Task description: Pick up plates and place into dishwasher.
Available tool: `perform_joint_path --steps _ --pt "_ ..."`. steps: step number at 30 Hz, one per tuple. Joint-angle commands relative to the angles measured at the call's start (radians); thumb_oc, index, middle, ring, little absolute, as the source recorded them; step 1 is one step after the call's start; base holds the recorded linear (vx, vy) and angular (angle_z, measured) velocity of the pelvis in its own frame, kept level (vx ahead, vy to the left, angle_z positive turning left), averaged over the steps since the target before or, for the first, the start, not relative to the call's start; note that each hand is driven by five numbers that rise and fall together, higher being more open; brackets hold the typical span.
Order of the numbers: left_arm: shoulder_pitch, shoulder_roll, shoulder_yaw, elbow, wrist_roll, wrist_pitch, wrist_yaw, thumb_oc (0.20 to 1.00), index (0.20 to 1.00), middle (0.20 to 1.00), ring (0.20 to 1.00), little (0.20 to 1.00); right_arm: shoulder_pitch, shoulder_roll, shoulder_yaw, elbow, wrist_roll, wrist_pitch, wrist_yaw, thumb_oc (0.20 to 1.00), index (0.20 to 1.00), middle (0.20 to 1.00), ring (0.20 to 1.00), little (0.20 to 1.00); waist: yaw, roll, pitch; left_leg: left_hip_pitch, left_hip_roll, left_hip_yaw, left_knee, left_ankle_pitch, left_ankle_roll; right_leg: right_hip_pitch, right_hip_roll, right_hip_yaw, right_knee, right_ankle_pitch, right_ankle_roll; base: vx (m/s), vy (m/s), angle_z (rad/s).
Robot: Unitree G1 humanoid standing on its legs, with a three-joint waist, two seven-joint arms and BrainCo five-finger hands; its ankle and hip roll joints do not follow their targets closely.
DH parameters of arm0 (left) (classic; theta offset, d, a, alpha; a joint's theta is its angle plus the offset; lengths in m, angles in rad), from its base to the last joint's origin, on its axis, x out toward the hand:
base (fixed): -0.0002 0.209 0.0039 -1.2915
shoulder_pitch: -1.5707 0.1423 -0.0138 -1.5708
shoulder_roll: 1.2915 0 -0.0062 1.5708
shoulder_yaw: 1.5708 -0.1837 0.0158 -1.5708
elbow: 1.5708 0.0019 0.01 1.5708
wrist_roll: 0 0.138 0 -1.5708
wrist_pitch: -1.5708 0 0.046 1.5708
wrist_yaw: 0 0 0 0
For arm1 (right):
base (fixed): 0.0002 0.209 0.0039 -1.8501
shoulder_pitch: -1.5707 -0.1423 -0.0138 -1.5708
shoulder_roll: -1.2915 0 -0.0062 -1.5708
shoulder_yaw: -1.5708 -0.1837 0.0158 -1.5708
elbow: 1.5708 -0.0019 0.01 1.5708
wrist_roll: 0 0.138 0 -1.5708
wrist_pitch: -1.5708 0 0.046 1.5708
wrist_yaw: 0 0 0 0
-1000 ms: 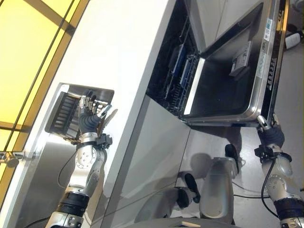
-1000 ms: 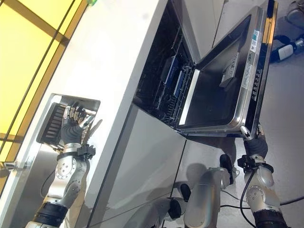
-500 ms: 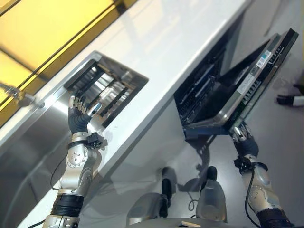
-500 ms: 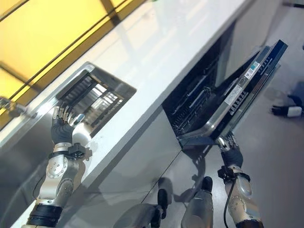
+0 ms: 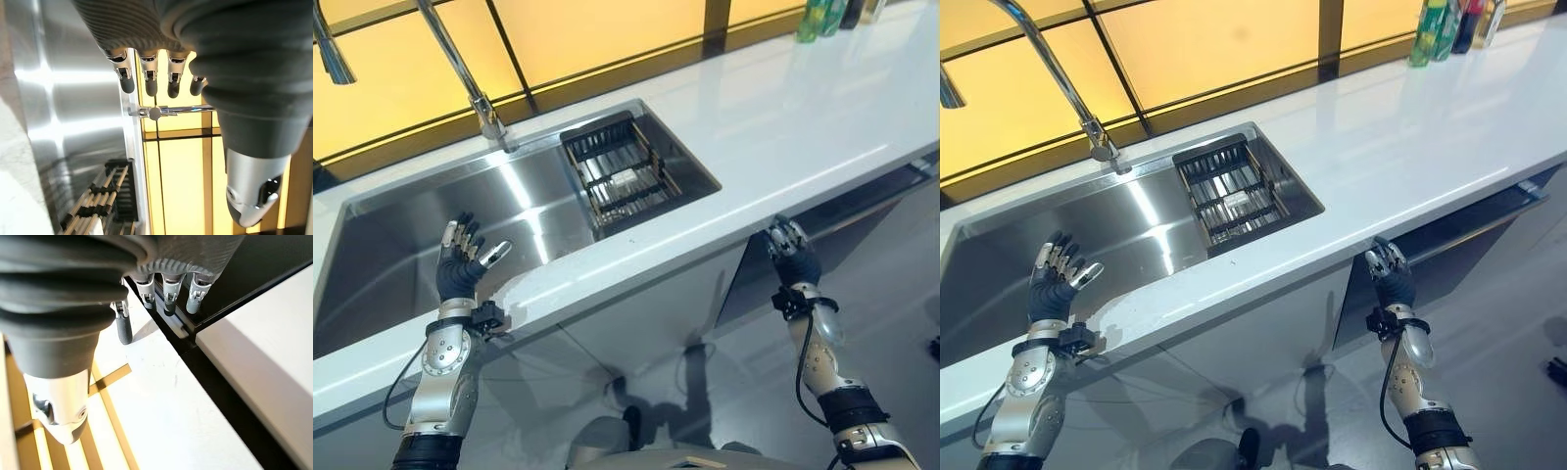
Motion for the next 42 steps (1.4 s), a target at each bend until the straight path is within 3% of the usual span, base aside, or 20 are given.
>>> perform_joint_path --steps 1,5,10,15,18,21,24,33,38,42 --pt "-0.058 0.111 0.017 -0.058 0.025 -0.025 -0.019 1.000 1.000 1.000 1.000 1.000 -0.206 0.059 0.119 -0.092 -0.023 -0.137 0.043 1.000 1.000 1.000 1.000 1.000 0.045 -0.072 -0.056 -0.012 -0.046 -0.003 0.026 -0.059 0.052 0.003 -0.082 0.029 -0.109 0.184 -0.003 -0.09 -0.070 -0.02" --pt "-0.077 0.104 0.002 -0.052 0.025 -0.015 -0.032 1.000 1.000 1.000 1.000 1.000 -0.172 0.071 0.118 -0.097 -0.086 -0.114 -0.059 1.000 1.000 1.000 1.000 1.000 0.024 -0.081 -0.068 0.012 -0.035 0.012 -0.010 -0.056 0.056 -0.004 -0.070 0.054 -0.110 0.191 0.005 -0.08 -0.054 -0.05" --pt "-0.083 0.090 -0.008 -0.057 0.030 -0.002 -0.004 1.000 1.000 1.000 1.000 1.000 -0.048 0.075 0.099 -0.093 -0.117 0.052 -0.198 1.000 1.000 1.000 1.000 1.000 -0.023 -0.093 -0.080 0.031 -0.024 0.052 -0.027 -0.061 0.063 -0.018 -0.054 0.090 -0.113 0.202 0.013 -0.10 -0.054 -0.17" --pt "-0.098 0.081 -0.026 -0.072 0.045 0.007 0.026 1.000 1.000 1.000 1.000 1.000 0.058 0.091 0.074 -0.116 -0.124 0.112 -0.282 1.000 1.000 1.000 1.000 1.000 -0.070 -0.107 -0.090 0.039 -0.018 0.089 -0.032 -0.072 0.067 -0.032 -0.042 0.127 -0.122 0.212 0.020 -0.11 -0.053 -0.32" --pt "-0.103 0.073 -0.030 -0.080 0.049 0.012 0.036 1.000 1.000 1.000 1.000 1.000 0.099 0.100 0.040 -0.161 -0.129 0.117 -0.383 1.000 1.000 1.000 1.000 1.000 -0.101 -0.112 -0.094 0.043 -0.017 0.107 -0.028 -0.081 0.071 -0.043 -0.035 0.153 -0.125 0.218 0.023 -0.08 -0.021 -0.30" --pt "-0.112 0.065 -0.038 -0.084 0.045 0.007 0.055 1.000 1.000 1.000 1.000 1.000 0.117 0.106 0.008 -0.224 -0.151 0.074 -0.485 1.000 1.000 1.000 1.000 1.000 -0.124 -0.112 -0.098 0.042 -0.018 0.122 -0.021 -0.090 0.073 -0.054 -0.029 0.178 -0.133 0.222 0.024 -0.08 0.016 -0.28" --pt "-0.119 0.058 -0.050 -0.092 0.039 0.005 0.067 1.000 1.000 1.000 1.000 1.000 0.105 0.097 -0.006 -0.300 -0.216 0.043 -0.525 1.000 1.000 1.000 1.000 1.000 -0.131 -0.109 -0.106 0.040 -0.023 0.124 -0.019 -0.096 0.075 -0.057 -0.030 0.191 -0.149 0.229 0.025 -0.06 0.054 -0.28" --pt "-0.148 0.030 -0.086 -0.110 0.014 0.018 0.097 1.000 1.000 1.000 1.000 1.000 -0.023 -0.024 0.034 -0.478 -0.359 -0.041 -0.352 1.000 1.000 1.000 1.000 1.000 -0.085 -0.122 -0.132 0.018 -0.055 0.073 -0.006 -0.103 0.091 -0.063 -0.016 0.188 -0.098 0.200 0.018 -0.04 0.090 -0.05" --pt "-0.160 0.022 -0.093 -0.091 0.026 0.062 0.076 1.000 1.000 1.000 1.000 1.000 -0.071 -0.081 0.060 -0.485 -0.360 -0.044 -0.256 1.000 1.000 1.000 1.000 1.000 -0.059 -0.144 -0.143 0.008 -0.074 -0.008 -0.020 -0.083 0.095 -0.052 0.044 0.203 -0.091 0.157 0.001 0.00 -0.011 0.44" --pt "-0.166 0.011 -0.102 -0.080 0.008 0.061 0.064 1.000 1.000 1.000 1.000 1.000 -0.077 -0.102 0.080 -0.475 -0.356 -0.019 -0.212 1.000 1.000 1.000 1.000 1.000 -0.057 -0.151 -0.158 -0.002 -0.075 -0.044 -0.021 -0.077 0.085 -0.039 0.063 0.247 -0.167 0.166 0.002 0.05 -0.091 0.82"
